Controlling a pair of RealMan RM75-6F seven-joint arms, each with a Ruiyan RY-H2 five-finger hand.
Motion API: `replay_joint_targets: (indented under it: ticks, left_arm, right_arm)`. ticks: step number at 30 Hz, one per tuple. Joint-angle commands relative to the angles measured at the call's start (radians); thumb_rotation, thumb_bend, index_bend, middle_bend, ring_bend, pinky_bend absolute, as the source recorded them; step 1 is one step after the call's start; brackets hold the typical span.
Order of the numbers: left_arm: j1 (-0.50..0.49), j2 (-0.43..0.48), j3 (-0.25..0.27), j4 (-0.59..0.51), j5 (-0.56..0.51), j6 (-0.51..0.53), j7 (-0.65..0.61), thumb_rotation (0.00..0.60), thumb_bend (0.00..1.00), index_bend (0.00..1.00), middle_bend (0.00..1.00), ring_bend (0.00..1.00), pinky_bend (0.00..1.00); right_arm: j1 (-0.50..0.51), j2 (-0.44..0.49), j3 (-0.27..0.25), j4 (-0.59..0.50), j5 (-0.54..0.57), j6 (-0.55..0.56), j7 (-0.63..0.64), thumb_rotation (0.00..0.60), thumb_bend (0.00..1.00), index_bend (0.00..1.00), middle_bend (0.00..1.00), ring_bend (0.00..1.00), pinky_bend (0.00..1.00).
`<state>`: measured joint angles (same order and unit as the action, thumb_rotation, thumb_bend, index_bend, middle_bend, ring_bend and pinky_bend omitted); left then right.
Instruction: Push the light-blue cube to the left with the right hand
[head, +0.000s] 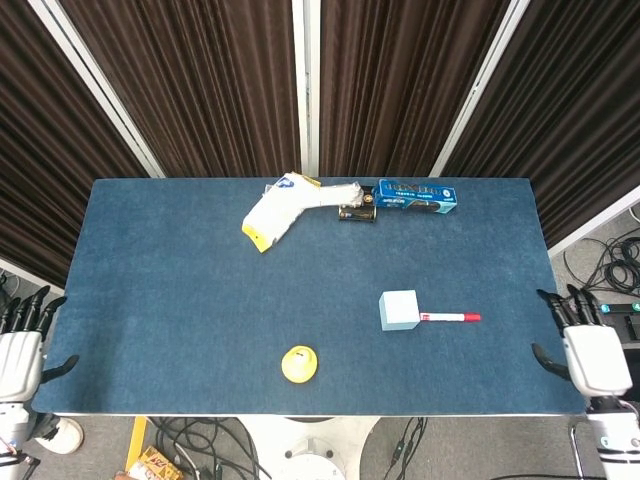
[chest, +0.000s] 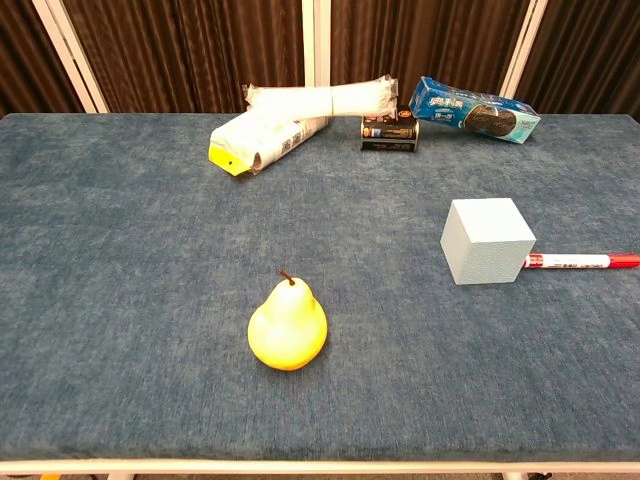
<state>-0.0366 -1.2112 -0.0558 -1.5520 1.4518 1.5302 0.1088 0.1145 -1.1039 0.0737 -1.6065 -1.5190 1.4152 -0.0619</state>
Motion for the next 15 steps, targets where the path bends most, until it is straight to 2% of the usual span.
replay_joint_targets:
  ticks: [1, 9, 15]
  left_arm:
    - [0.001, 0.001, 0.0, -0.001, 0.001, 0.002, 0.0, 0.6, 0.06, 0.22, 0.15, 0.12, 0.09]
    - [0.008, 0.004, 0.003, -0.004, -0.006, 0.004, 0.001, 0.6, 0.06, 0.22, 0.15, 0.12, 0.09]
    - [0.01, 0.004, 0.005, -0.006, -0.012, -0.001, 0.004, 0.6, 0.06, 0.22, 0.15, 0.12, 0.09]
  right_arm:
    - [0.073, -0.033, 0.026, 0.02, 0.029, -0.095, -0.067, 0.6, 0.19, 0.21, 0.26, 0.0, 0.01]
    - [0.212, -0.156, 0.053, 0.116, 0.099, -0.287, -0.165, 0.6, 0.19, 0.28, 0.32, 0.0, 0.06]
    - [0.269, -0.246, 0.045, 0.206, 0.137, -0.369, -0.2, 0.6, 0.19, 0.35, 0.34, 0.0, 0.06]
